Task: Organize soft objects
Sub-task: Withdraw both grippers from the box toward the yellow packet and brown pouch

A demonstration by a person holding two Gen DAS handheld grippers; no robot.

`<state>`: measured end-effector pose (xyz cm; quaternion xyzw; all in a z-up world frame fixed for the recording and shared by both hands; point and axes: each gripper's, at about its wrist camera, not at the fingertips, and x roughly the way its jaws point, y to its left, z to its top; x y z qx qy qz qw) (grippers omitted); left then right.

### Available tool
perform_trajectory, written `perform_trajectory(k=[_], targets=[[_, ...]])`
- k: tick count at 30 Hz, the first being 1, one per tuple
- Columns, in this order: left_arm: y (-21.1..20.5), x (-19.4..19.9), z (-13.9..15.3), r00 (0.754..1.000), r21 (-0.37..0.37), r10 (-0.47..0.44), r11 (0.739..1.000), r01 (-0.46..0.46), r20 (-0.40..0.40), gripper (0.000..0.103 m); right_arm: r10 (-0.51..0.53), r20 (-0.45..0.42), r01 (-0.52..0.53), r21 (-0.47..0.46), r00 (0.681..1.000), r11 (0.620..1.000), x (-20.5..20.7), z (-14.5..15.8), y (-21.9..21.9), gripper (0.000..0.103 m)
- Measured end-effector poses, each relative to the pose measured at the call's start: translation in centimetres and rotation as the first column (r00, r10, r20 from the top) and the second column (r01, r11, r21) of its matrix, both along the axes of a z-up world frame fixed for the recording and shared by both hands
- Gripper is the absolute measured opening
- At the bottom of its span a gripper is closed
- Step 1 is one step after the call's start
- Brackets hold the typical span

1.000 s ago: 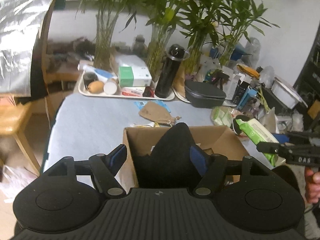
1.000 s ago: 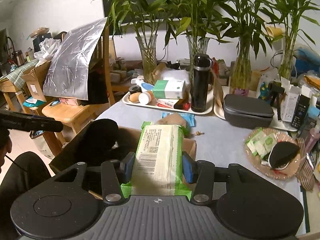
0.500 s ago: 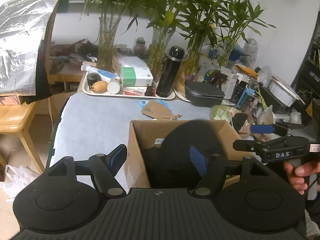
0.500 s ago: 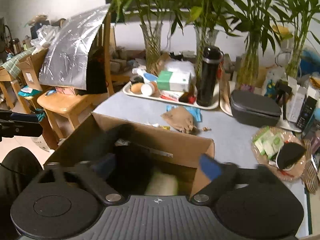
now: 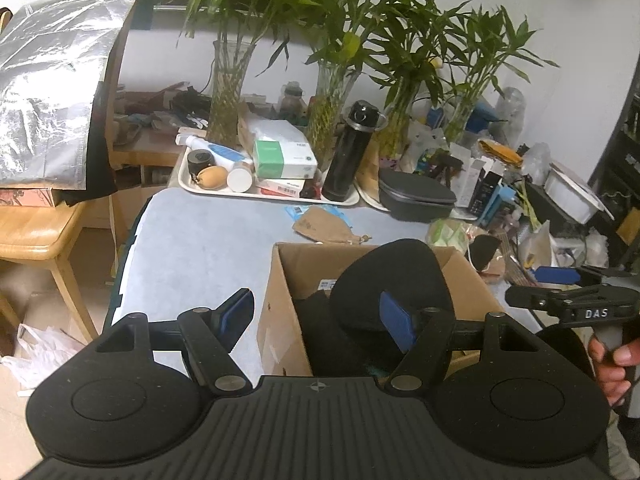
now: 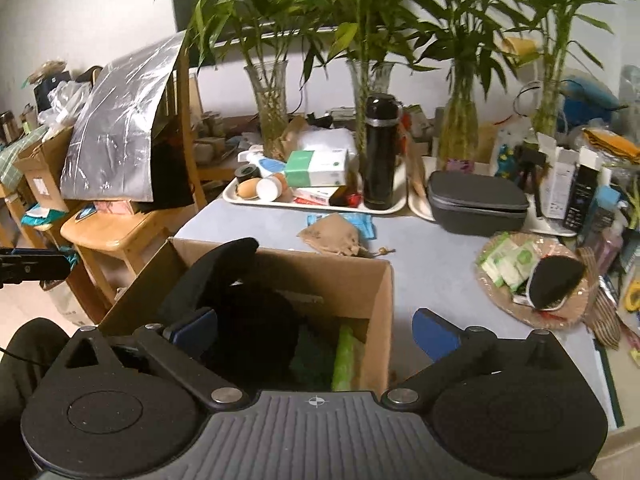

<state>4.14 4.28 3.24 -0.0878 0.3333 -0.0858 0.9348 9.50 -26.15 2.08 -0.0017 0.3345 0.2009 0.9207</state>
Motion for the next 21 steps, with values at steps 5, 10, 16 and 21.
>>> perform_trajectory(k=[5,10,16,21], targets=[[-0.2,-0.7,0.5,1.000,-0.002,-0.013,1.000,0.013,0.019,0.069,-0.030,0.039,0.030,-0.001,0.999,1.000,-0.9,0.6,-0.8,0.103],[-0.4,-1.2,1.2,0.999,-0.008,-0.034,0.999,0.035,0.039,0.069,-0.066,0.067,0.065,0.019,0.996,0.998,-1.6,1.2,-1.6,0.103],[-0.7,-0.2,1.6,0.998,-0.015,-0.039,0.999,0.040,0.042,0.069,-0.088,0.082,0.087,0.023,0.993,0.996,-1.5,2.0,-2.3,0.103],[-1.1,0.5,2.0,0.998,0.022,-0.043,0.999,0.042,0.053,0.069,-0.093,0.064,0.092,0.022,0.994,0.996,-0.6,1.8,-2.5,0.103]])
